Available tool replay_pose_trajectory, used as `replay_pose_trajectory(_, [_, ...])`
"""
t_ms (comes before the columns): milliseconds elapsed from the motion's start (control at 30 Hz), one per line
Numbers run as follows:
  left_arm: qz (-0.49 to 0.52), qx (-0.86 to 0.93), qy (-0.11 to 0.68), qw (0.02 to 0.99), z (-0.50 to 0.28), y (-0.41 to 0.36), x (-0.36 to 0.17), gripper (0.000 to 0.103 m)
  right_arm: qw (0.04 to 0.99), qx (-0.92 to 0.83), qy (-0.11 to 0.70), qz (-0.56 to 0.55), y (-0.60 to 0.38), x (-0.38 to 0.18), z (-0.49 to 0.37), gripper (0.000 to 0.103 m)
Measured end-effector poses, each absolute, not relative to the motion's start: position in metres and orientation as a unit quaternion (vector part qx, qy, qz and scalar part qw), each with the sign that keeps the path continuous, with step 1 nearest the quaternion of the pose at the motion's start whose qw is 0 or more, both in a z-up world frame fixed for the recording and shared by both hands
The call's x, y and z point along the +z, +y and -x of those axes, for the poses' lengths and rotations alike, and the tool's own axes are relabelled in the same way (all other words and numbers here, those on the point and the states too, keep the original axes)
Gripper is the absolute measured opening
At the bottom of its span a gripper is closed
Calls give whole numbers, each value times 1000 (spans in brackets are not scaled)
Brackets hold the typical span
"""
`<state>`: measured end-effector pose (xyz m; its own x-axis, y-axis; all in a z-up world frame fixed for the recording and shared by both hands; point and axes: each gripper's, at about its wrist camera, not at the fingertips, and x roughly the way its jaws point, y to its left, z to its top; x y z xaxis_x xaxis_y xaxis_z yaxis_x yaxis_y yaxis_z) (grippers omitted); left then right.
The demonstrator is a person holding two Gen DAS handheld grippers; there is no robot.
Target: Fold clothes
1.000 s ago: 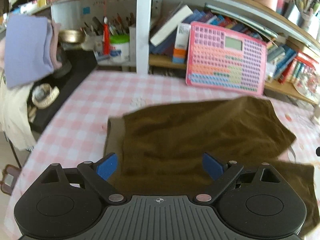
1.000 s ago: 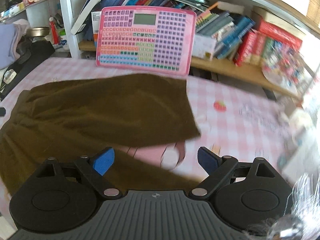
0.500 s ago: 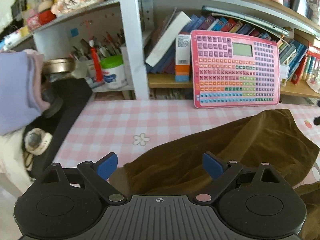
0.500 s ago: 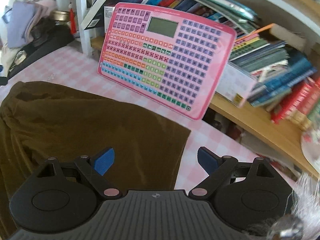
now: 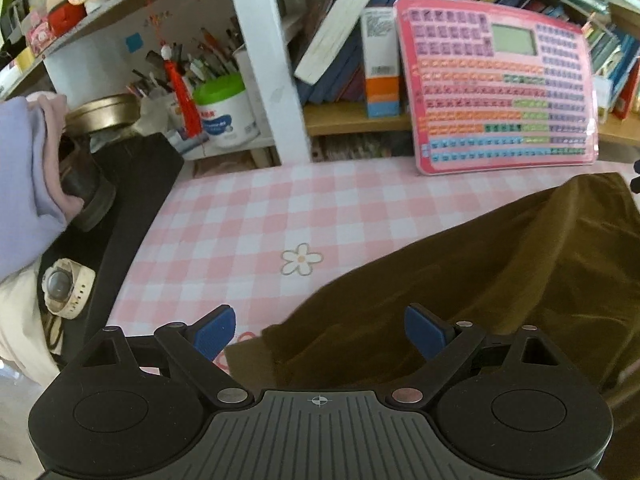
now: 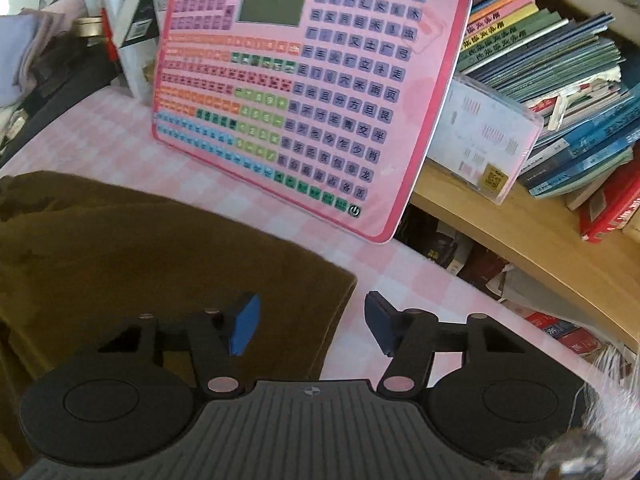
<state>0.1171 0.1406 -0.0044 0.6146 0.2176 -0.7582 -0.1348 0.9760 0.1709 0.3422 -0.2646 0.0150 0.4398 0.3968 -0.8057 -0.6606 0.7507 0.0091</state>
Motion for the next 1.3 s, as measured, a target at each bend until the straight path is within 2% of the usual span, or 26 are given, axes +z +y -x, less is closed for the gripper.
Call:
replay_pose_trajectory(67, [-58,113,421,898,-122,146,-7,90,837,311,423,157,-263,10,-350,55])
replay_pose_trajectory(167, [-64,105,429,895,-132,152,-13,80,839,306,424,152,-260,2,-362,53])
replay_pose_trajectory(233, [-77,93,440,890,-139,153,-20,78,836,306,428,152,-259,-3,-368,53])
replay_pose_trajectory(467, [-89,51,476,874,-156,158,-40,78,825,314,443,154,-255,-14,-382,53])
replay_pose_trajectory(867, [-57,2,486,872,-170,176,-50,80,817,323,452,152,-252,-21,-386,48])
replay_pose_trajectory(1033, [-34,-12,491,870,-172,182,-51,76,816,323,458,143,-253,-21,-386,20])
replay_pose_trajectory(1100, [-10,-15,498,867,-173,188,-53,74,812,323,466,136,-254,-20,-385,12])
replay_pose_trajectory(1133, [-1,-16,501,865,-173,190,-53,72,812,321,469,133,-255,-19,-384,10])
replay_pose_trajectory(1200, [-6,-30,503,864,-173,187,-50,56,816,310,470,132,-257,-15,-378,9])
replay_pose_trajectory(1267, [-13,-42,506,861,-173,183,-48,16,826,298,462,127,-260,-8,-371,9])
replay_pose_trajectory(1300, [-17,-46,510,859,-173,180,-47,10,832,291,455,122,-262,-3,-366,9])
